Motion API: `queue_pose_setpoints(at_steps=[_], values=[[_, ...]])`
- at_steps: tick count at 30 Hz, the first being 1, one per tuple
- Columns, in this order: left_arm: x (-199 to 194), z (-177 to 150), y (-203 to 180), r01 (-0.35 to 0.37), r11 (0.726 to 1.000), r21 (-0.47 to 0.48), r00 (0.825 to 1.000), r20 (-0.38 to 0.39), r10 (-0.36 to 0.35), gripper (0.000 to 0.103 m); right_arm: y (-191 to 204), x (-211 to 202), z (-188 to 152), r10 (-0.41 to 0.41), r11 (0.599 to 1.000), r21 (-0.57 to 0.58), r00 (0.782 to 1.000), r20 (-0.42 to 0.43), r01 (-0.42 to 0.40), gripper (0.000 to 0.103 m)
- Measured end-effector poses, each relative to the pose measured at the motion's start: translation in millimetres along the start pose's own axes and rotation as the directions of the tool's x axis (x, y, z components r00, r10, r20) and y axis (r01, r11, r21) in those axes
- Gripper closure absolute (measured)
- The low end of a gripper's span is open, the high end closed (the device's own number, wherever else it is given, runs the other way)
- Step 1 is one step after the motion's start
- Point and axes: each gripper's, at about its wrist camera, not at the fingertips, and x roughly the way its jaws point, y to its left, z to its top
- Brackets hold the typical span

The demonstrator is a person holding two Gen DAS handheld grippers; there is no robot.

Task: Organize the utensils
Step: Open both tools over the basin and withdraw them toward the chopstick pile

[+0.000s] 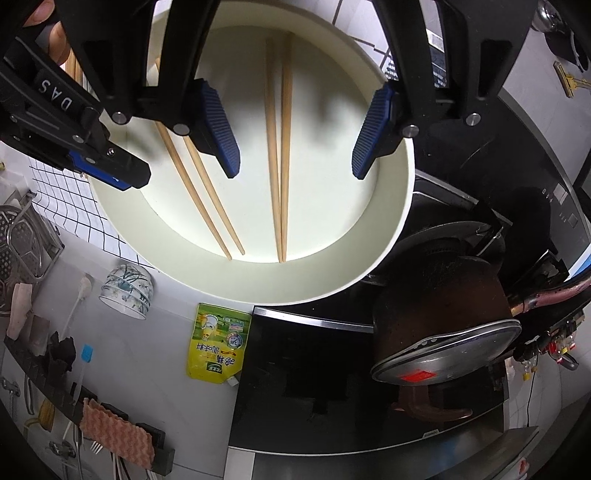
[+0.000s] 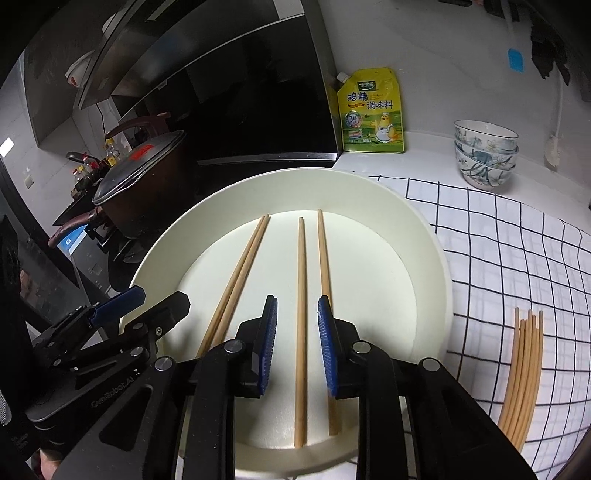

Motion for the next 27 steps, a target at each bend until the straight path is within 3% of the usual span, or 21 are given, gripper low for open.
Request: queue_pose_setpoints(at_steps=[14,27], values=[[-25.2,-22.2,-34.2,0.032,0.999,0.041,0.999,0.007,-0.033,0.030,-22.3,-46.7,-36.4,-0.052,0.998,0.040,0.997,0.052,0.050,0.078],[-42.1,-43.9,-72.2,0.085,0.993,0.081,0.996,-0.005,-0.085,0.024,-56.5,-90.4,-68.3,-0.121,0.991,0.067,0.989,0.090,0.116,0.069]])
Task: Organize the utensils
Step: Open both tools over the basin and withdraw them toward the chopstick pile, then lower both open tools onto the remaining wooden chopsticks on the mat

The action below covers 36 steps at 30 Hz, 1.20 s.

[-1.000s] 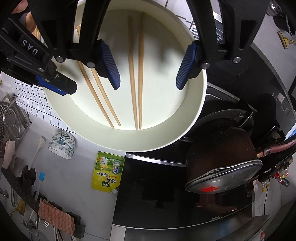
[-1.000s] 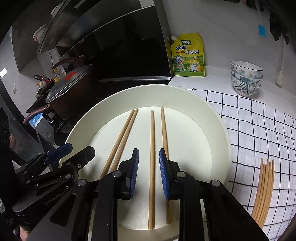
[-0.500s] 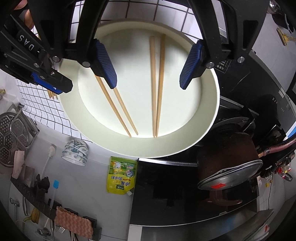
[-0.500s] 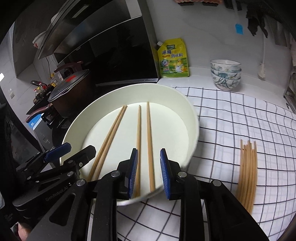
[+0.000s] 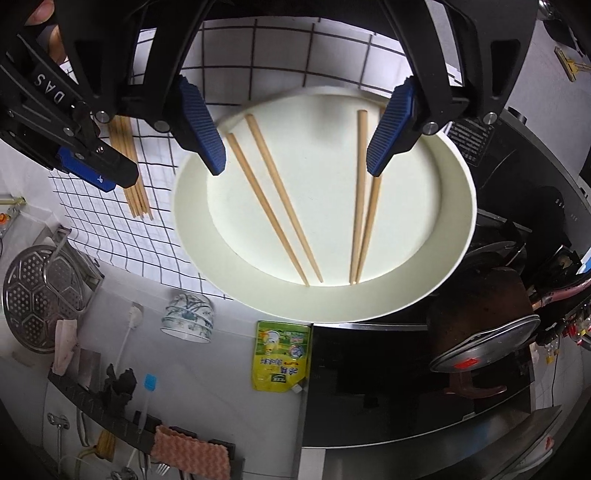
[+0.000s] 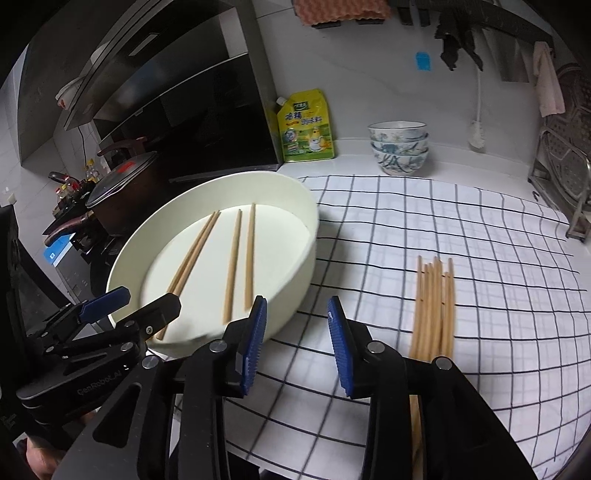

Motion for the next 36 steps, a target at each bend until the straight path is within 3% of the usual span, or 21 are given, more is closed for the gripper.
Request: queue_pose_setpoints(at_steps=[12,21,36], values=[[-2.2,-18.0,-48.3,0.062,0.997,0.043,0.998,-0.009,-0.061,0.018,-66.0,-25.5,-30.5,-0.134,0.989,0.065,0.991,0.000,0.134,0.063],[-2.3,-31.4,-78.5,0.095,0.993,0.075,0.995,-0.010,-0.094,0.015,-108.1,-15.8,-60.3,-0.194,0.975,0.096,0.979,-0.061,0.199,0.060],[5.0,-46.4,-101.2,0.101,0.988,0.120,0.995,-0.039,-0.097,0.014,-119.9,11.6,-74.2,-0.215,0.973,0.060,0.968,-0.126,0.224,0.060]])
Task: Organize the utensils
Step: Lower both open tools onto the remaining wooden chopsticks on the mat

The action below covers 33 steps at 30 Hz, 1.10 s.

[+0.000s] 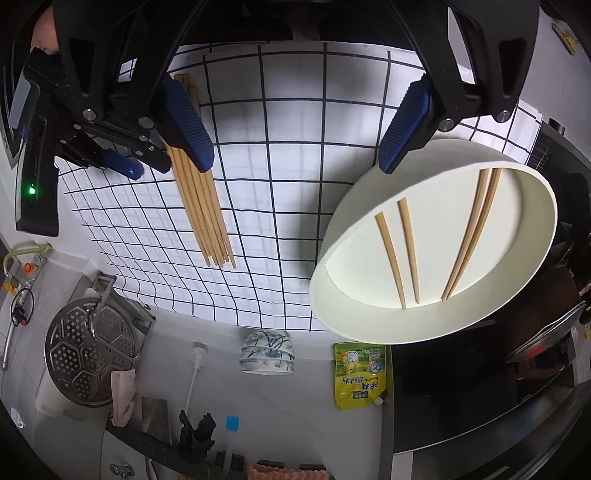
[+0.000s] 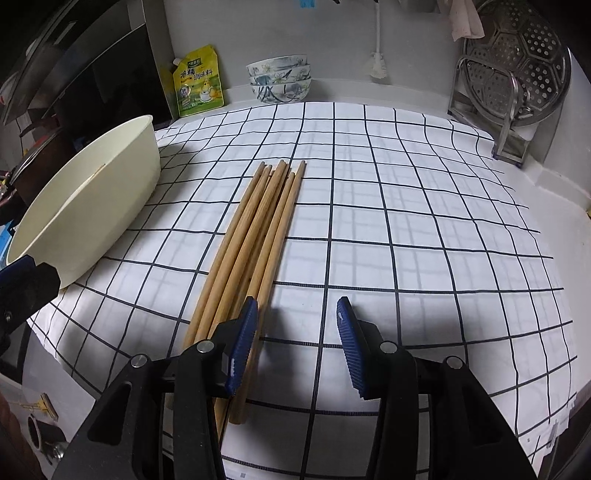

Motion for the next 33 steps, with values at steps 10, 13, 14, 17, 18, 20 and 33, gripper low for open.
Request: queue_pose_setpoints(at_steps=[10,13,14,17,18,20,33], values=[[8.5,-4.4,-8.7,0.008,1.000,0.011,1.000,-0.028,-0.008,0.014,6.4,8.9,7.1,-0.015,0.999,-0.050,1.000,-0.017,0.014,0.060],[11.6,-5.0,-12.0,0.019,1.000,0.013,0.999,-0.039,-0.019,0.014,2.0,8.1,6.6,-0.019,0.999,-0.048,1.000,-0.018,0.018,0.060],[13.1,-5.2,-14.0,0.024,1.000,0.015,0.999,-0.043,-0.024,0.014,0.1,7.7,6.5,-0.019,0.999,-0.047,1.000,-0.019,0.018,0.060],[19.0,-5.8,-20.8,0.037,0.999,0.020,0.998,-0.056,-0.036,0.013,-7.1,4.7,5.1,-0.032,0.998,-0.048,0.999,-0.020,0.031,0.060],[22.0,-5.8,-23.5,0.041,0.999,0.021,0.997,-0.063,-0.040,0.013,-9.5,3.9,4.5,-0.035,0.998,-0.047,0.999,-0.021,0.034,0.060],[28.7,-5.6,-28.3,0.051,0.999,0.018,0.996,-0.073,-0.049,0.013,-18.4,2.2,2.7,-0.040,0.999,-0.037,0.999,-0.022,0.039,0.060],[78.7,-4.9,-42.9,-0.016,0.999,0.043,0.991,-0.131,0.022,0.013,-56.7,-7.7,-2.9,-0.003,0.999,0.047,1.000,0.003,0.002,0.060]])
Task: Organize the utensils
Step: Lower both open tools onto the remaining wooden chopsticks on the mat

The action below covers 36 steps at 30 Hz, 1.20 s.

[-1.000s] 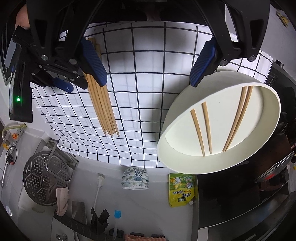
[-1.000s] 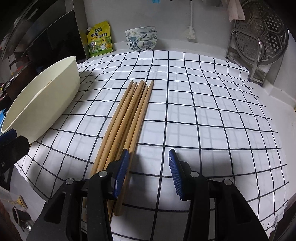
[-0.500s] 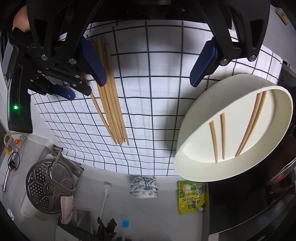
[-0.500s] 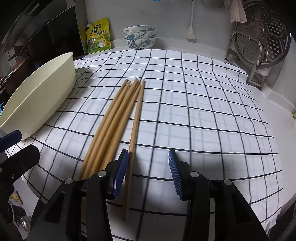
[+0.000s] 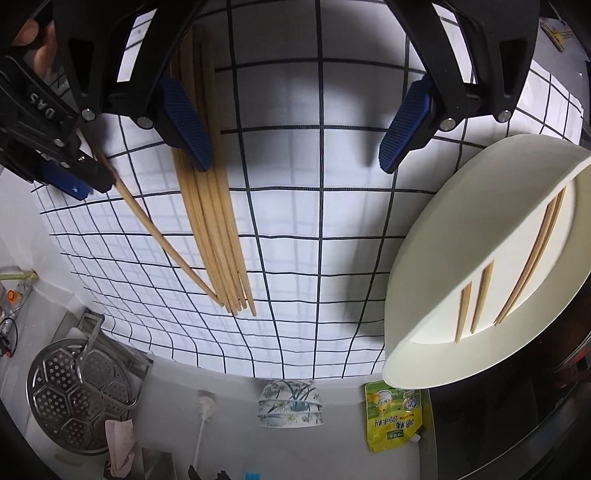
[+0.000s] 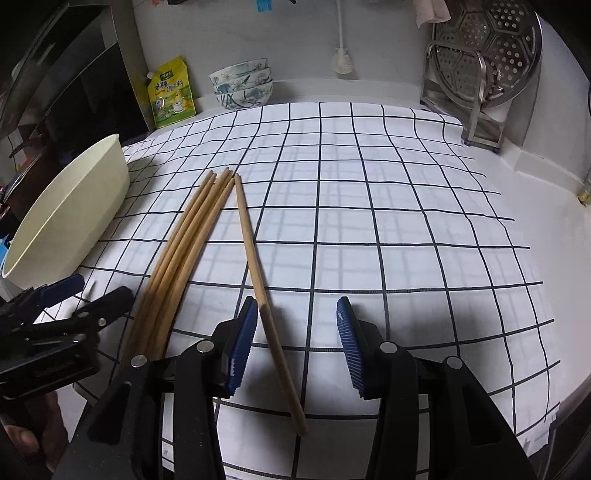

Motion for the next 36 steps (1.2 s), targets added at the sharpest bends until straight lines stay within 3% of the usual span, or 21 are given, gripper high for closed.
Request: queue_pose_setpoints(at_steps=[17,29,32,34,36], values=[[17.0,6.6,-9.1,-0.064,0.998,0.025,0.998,-0.020,0.065,0.012,-0.7,4.8,4.5,0.014,1.000,-0.004,1.000,-0.017,-0.014,0.060],[28.7,23.6,-9.6,-0.053,0.999,-0.006,0.998,-0.029,0.053,0.014,9.9,21.0,13.3,-0.030,0.995,-0.095,0.999,-0.034,0.026,0.060],[31.3,26.4,-14.5,-0.054,0.999,0.004,0.998,-0.029,0.054,0.021,14.8,23.9,14.4,-0.040,0.992,-0.122,0.999,-0.022,0.037,0.060],[31.4,27.9,-18.3,-0.055,0.998,0.013,0.998,-0.023,0.056,0.032,17.5,25.1,15.4,-0.039,0.990,-0.137,0.999,-0.016,0.036,0.062],[29.9,28.5,-23.0,-0.037,0.999,0.024,0.999,-0.020,0.038,0.047,20.0,25.2,15.7,-0.028,0.989,-0.147,1.000,-0.015,0.025,0.074]])
